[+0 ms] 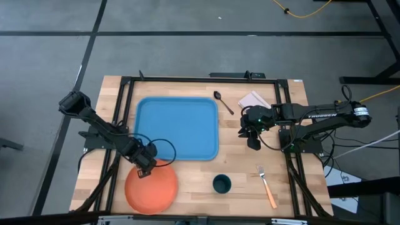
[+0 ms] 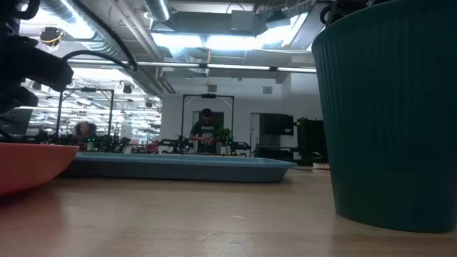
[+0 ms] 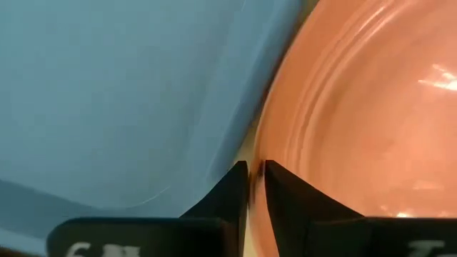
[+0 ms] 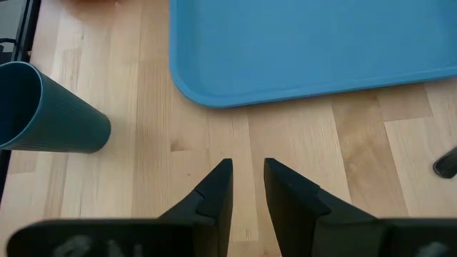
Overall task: Pick and place plate/cup/fork/spoon on tray
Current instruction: Put the orange plate on the middle of the blue serving tray
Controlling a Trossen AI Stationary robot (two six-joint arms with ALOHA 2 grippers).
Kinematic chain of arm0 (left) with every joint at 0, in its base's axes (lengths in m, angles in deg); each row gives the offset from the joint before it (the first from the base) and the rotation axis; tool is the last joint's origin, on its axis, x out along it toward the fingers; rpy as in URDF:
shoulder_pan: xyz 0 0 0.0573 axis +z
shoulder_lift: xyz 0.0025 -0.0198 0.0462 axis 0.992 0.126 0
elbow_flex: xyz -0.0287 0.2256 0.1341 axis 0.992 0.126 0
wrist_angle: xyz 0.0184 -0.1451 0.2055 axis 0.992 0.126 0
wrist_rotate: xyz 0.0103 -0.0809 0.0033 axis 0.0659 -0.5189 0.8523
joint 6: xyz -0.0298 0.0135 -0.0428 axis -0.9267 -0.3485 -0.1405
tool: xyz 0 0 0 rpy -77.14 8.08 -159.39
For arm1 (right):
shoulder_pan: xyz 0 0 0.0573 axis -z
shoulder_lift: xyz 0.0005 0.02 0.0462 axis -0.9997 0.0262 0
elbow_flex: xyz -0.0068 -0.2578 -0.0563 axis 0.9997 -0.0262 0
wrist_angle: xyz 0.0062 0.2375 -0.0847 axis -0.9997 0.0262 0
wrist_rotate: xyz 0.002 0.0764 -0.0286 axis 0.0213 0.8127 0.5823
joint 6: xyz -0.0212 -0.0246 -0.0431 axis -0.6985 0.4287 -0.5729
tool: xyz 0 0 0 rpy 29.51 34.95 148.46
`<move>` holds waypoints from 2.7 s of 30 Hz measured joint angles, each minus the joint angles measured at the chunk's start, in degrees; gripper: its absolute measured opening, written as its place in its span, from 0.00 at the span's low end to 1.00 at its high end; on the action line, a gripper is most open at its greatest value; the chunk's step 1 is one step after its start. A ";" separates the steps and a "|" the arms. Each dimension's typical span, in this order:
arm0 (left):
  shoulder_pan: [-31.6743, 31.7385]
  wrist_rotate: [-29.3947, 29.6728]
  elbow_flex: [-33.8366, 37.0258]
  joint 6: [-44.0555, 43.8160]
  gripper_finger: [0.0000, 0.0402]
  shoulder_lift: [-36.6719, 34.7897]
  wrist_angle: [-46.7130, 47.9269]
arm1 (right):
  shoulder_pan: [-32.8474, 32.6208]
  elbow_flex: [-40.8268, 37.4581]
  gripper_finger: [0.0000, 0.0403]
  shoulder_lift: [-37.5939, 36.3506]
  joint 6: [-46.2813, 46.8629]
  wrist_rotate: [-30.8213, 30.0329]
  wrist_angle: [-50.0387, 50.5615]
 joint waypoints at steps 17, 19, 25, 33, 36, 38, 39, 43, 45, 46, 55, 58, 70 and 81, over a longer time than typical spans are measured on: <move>5.01 6.75 -9.00 14.94 0.01 -5.19 -2.73 | 0.00 0.00 0.21 0.00 -0.04 -0.02 -0.17; 7.51 11.66 -11.95 17.25 0.01 -7.45 3.51 | 0.00 0.00 0.21 0.00 -0.05 -0.02 -0.17; 21.36 28.67 -20.44 23.65 0.00 -11.11 12.46 | 0.00 0.00 0.21 0.00 -0.24 -0.02 -0.52; 44.65 19.18 -22.67 38.79 0.00 -6.57 9.89 | -0.02 0.00 0.21 0.00 1.28 -0.02 -0.64; 48.08 16.91 -21.84 40.63 0.00 -3.49 9.89 | -0.02 0.00 0.21 0.00 1.40 -0.02 -0.48; 49.15 16.90 -21.84 41.79 0.00 -1.61 9.76 | -0.02 0.00 0.21 0.00 1.40 -0.02 -0.39; 49.58 16.93 -21.84 41.90 0.00 -0.78 9.63 | -0.02 0.00 0.21 0.00 1.36 -0.02 -0.39; 50.58 16.44 -21.85 42.90 0.00 3.25 9.45 | -0.02 0.01 0.21 0.00 1.35 -0.02 -0.37; 50.91 16.11 -21.85 43.02 0.01 5.37 9.41 | -0.02 0.00 0.21 0.00 1.31 -0.02 -0.37; 51.19 16.10 -21.86 43.10 0.01 6.41 9.43 | -0.02 0.00 0.21 0.00 1.31 -0.02 -0.37; 53.17 18.72 -21.84 49.08 0.09 12.96 9.09 | -0.02 0.00 0.21 0.00 1.31 0.00 -0.33; 53.42 19.70 -21.84 48.75 0.10 13.82 8.97 | -0.02 0.00 0.21 0.00 1.29 0.00 -0.33; 53.42 19.59 -21.84 49.12 0.10 13.92 8.94 | -0.02 0.00 0.21 0.00 1.29 0.00 -0.32; 53.28 19.59 -21.84 49.10 0.10 13.92 8.86 | -0.02 0.00 0.21 0.00 1.27 0.00 -0.32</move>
